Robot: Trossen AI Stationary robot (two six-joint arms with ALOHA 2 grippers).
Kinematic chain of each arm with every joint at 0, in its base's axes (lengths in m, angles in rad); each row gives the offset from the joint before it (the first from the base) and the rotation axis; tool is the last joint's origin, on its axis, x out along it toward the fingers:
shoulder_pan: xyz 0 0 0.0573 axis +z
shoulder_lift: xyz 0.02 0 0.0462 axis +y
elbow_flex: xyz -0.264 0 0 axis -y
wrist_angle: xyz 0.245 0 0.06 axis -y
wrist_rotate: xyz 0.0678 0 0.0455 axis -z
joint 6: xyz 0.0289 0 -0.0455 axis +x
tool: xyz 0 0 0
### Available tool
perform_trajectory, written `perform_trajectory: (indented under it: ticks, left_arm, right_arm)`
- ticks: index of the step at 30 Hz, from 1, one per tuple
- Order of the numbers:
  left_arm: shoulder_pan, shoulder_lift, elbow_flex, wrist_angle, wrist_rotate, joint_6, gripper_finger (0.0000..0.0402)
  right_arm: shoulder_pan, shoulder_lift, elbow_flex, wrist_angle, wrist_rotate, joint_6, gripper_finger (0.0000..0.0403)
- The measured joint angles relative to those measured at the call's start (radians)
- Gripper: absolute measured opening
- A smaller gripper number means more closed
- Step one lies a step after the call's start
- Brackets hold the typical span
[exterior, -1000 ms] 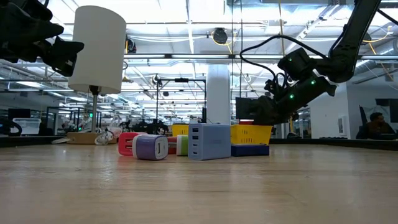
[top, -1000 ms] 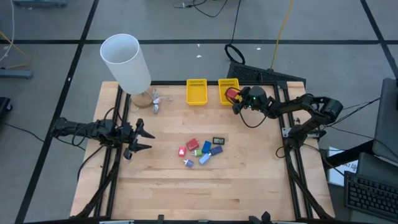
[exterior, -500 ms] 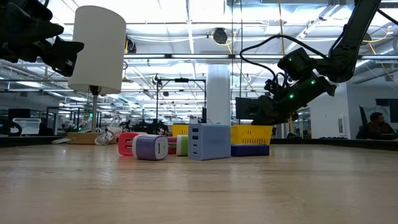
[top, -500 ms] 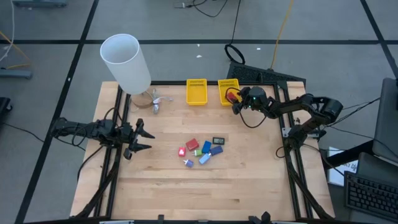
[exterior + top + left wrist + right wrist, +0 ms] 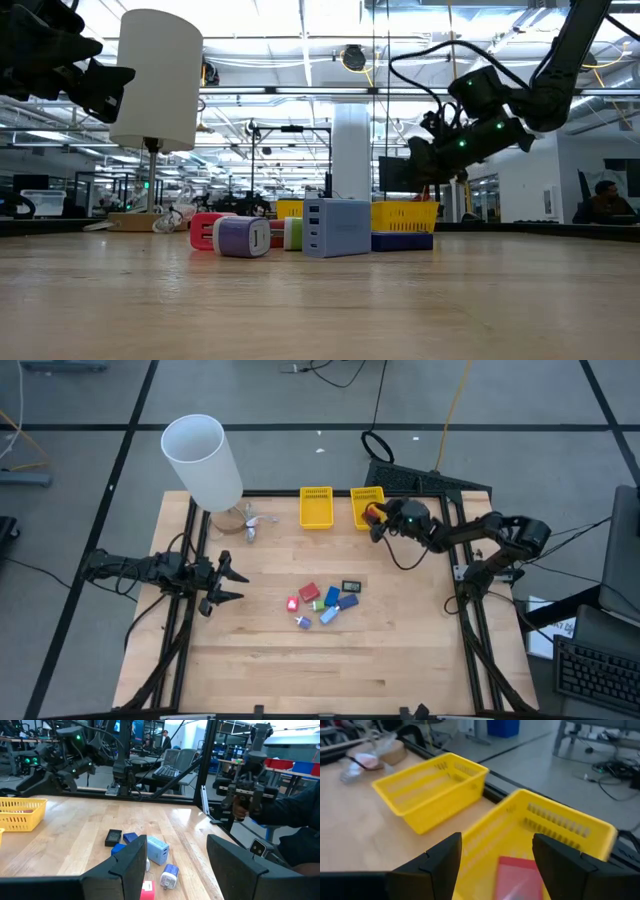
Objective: Pick & Place Office items
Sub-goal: Put the black digital clock into the left yellow bin
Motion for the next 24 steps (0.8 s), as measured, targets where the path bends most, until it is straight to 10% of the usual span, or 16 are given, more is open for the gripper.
perform_trajectory:
  ticks: [24]
  left_arm:
    - [0.000,0.000,0.000,0.000,0.000,0.000,0.0209]
  right_arm:
    - [0.383,0.000,0.000,0.029,0.003,-0.018,0.0228]
